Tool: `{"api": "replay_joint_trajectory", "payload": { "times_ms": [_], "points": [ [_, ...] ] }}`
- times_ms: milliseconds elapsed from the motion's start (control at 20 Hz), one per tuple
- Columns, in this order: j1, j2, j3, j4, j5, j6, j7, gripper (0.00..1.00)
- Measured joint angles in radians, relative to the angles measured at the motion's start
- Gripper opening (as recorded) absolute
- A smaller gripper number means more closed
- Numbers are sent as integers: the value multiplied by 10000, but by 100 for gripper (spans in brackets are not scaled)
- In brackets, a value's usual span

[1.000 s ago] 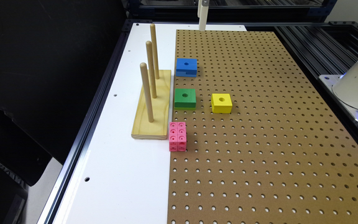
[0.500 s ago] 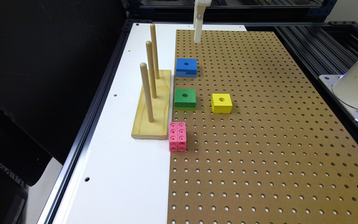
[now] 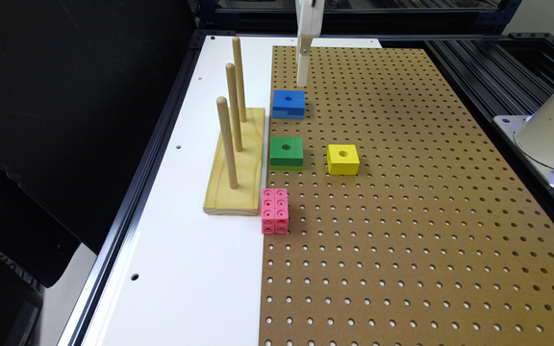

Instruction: Pick up blue block.

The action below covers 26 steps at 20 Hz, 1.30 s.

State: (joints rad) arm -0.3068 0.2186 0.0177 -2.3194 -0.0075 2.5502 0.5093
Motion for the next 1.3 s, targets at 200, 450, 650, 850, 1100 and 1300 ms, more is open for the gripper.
{"api": "replay_joint_trajectory", "payload": {
  "times_ms": [200,450,650,850,1100,1300],
  "points": [
    [5,1,190,90,8,4,75,100],
    [5,1,392,126,8,4,189,100],
    [5,1,398,132,8,4,189,100],
    [5,150,399,132,8,78,189,100],
    [3,993,398,167,8,924,189,100],
    [2,1092,399,266,8,967,189,100]
  ]
}}
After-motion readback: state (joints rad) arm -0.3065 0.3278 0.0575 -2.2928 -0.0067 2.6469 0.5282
